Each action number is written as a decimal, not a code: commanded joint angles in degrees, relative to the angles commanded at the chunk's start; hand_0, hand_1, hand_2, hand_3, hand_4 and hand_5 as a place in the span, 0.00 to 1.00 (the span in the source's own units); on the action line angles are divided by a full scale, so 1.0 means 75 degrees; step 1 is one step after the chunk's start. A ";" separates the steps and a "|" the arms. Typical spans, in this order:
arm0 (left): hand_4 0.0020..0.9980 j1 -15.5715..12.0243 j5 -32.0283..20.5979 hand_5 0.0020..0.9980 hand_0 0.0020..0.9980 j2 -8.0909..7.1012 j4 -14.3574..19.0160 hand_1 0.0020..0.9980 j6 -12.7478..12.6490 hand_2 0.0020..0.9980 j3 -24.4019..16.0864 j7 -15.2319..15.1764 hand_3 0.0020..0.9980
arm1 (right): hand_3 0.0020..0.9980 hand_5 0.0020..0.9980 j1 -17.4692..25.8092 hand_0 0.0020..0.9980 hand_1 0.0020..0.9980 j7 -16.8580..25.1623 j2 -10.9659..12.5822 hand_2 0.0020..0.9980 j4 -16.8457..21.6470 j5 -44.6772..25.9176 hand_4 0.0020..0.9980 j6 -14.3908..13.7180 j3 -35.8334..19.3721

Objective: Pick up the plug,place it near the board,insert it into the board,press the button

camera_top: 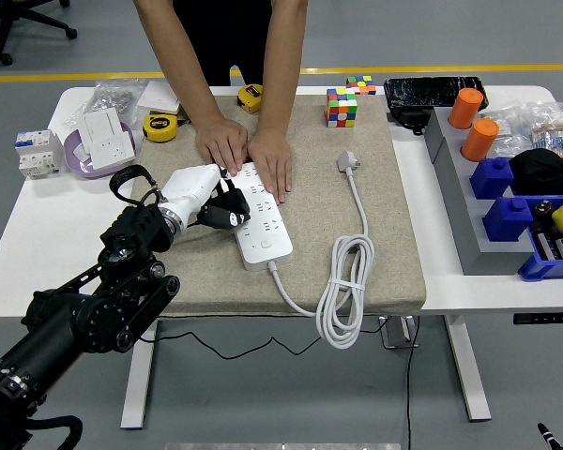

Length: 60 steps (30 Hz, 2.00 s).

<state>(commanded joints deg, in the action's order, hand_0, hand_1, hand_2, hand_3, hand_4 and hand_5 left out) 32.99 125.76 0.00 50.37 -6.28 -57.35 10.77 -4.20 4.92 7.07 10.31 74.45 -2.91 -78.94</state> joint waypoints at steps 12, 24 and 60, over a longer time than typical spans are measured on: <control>0.66 -0.0063 -0.0030 0.12 0.35 0.0000 0.0042 0.14 -0.0071 0.22 -0.0041 -0.0072 0.37 | 0.78 1.00 0.0031 0.96 0.84 0.0009 -0.0001 0.76 0.0000 -0.0014 1.00 0.0007 0.0019; 0.67 -0.0089 -0.0016 0.12 0.36 0.0000 0.0057 0.14 -0.0070 0.22 -0.0125 -0.0124 0.38 | 0.78 1.00 0.0029 0.96 0.84 0.0013 0.0004 0.76 0.0000 -0.0024 1.00 0.0002 0.0008; 0.68 -0.0532 0.0566 0.13 0.36 -0.0635 0.0434 0.14 -0.0191 0.22 -0.1850 -0.0154 0.40 | 0.78 1.00 0.0033 0.96 0.84 0.0004 -0.0026 0.76 0.0000 -0.0023 1.00 -0.0010 -0.0108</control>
<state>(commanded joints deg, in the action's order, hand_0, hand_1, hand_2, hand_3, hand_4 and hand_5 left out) 29.00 130.00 -4.77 53.63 -7.71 -71.23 9.62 -3.96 4.95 6.88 10.31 74.27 -2.99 -79.75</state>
